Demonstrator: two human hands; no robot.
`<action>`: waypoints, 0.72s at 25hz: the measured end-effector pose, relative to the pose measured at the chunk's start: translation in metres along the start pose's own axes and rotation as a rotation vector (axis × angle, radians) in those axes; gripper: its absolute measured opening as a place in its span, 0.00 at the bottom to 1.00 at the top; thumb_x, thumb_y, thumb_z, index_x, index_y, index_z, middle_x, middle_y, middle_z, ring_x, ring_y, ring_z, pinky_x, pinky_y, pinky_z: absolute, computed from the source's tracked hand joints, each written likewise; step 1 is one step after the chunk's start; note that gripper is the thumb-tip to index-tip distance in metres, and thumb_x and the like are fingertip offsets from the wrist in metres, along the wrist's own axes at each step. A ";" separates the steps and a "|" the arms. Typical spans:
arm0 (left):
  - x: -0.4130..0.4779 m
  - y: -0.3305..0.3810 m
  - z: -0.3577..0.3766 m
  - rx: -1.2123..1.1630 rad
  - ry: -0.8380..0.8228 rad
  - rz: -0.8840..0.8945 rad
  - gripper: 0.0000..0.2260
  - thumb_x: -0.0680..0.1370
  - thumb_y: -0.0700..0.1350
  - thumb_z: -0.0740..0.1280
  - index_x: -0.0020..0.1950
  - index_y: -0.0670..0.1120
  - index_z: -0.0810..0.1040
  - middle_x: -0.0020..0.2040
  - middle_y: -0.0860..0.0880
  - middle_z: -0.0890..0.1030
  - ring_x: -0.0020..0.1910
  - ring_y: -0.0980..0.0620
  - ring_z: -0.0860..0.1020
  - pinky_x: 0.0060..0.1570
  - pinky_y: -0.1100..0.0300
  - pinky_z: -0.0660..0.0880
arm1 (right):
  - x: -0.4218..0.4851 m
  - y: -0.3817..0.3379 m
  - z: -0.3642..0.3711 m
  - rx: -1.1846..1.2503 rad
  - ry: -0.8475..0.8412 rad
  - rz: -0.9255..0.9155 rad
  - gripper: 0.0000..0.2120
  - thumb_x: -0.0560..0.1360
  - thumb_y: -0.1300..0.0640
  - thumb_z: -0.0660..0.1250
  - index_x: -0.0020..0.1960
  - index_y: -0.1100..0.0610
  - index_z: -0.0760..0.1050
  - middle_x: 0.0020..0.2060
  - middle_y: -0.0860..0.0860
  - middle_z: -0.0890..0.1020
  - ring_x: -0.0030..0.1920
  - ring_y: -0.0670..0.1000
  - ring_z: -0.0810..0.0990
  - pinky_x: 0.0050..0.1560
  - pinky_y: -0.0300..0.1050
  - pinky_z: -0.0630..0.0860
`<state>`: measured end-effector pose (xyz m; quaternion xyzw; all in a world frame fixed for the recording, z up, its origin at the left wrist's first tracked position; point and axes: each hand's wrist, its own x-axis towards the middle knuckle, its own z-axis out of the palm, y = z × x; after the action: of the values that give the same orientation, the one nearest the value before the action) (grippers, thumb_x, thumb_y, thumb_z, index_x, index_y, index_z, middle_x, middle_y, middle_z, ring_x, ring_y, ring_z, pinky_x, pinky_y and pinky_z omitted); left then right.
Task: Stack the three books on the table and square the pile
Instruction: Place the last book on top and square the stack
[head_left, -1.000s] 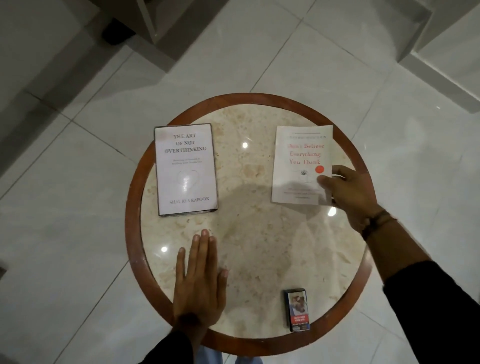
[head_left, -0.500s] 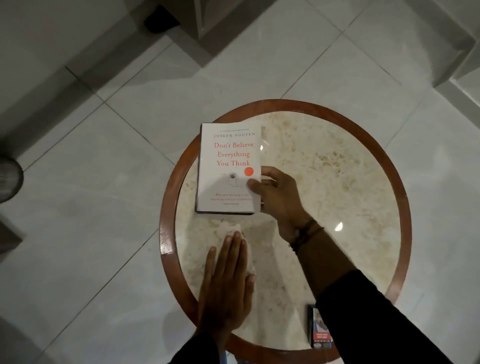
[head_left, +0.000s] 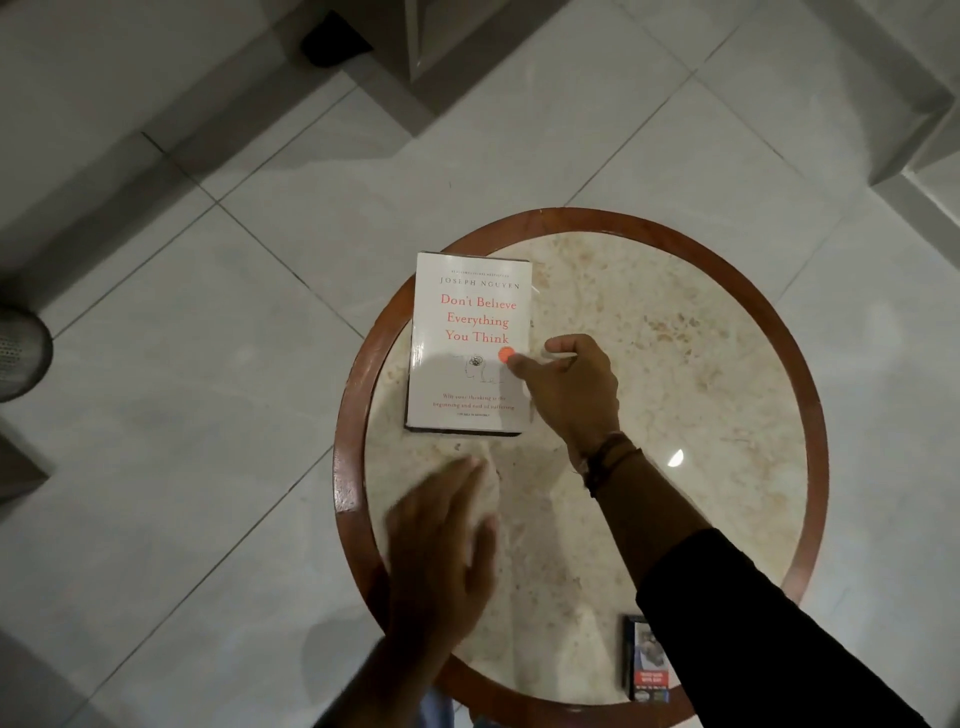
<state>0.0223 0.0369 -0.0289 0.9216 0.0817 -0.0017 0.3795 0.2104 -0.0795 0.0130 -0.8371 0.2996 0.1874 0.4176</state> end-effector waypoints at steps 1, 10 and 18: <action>0.024 0.003 -0.013 -0.050 0.106 -0.114 0.23 0.85 0.59 0.60 0.79 0.53 0.72 0.76 0.49 0.79 0.76 0.48 0.75 0.75 0.41 0.72 | 0.002 -0.003 0.000 0.011 0.001 0.008 0.26 0.73 0.45 0.80 0.65 0.53 0.76 0.60 0.52 0.84 0.59 0.56 0.84 0.58 0.53 0.82; 0.177 0.023 -0.028 0.055 -0.127 -0.647 0.28 0.81 0.58 0.71 0.78 0.49 0.70 0.77 0.42 0.70 0.76 0.39 0.69 0.76 0.41 0.70 | 0.004 -0.021 0.032 -0.172 -0.018 -0.027 0.26 0.79 0.47 0.74 0.72 0.55 0.73 0.68 0.55 0.81 0.62 0.56 0.83 0.54 0.48 0.83; 0.171 0.007 -0.062 -0.448 -0.180 -0.492 0.22 0.79 0.43 0.76 0.66 0.56 0.69 0.61 0.62 0.82 0.57 0.53 0.84 0.40 0.67 0.82 | -0.010 0.003 0.006 0.236 -0.147 -0.179 0.21 0.81 0.64 0.73 0.67 0.54 0.65 0.65 0.54 0.81 0.61 0.51 0.86 0.48 0.39 0.87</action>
<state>0.1880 0.1015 0.0090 0.7643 0.2663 -0.1565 0.5661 0.2001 -0.0723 0.0134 -0.7897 0.2123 0.1736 0.5487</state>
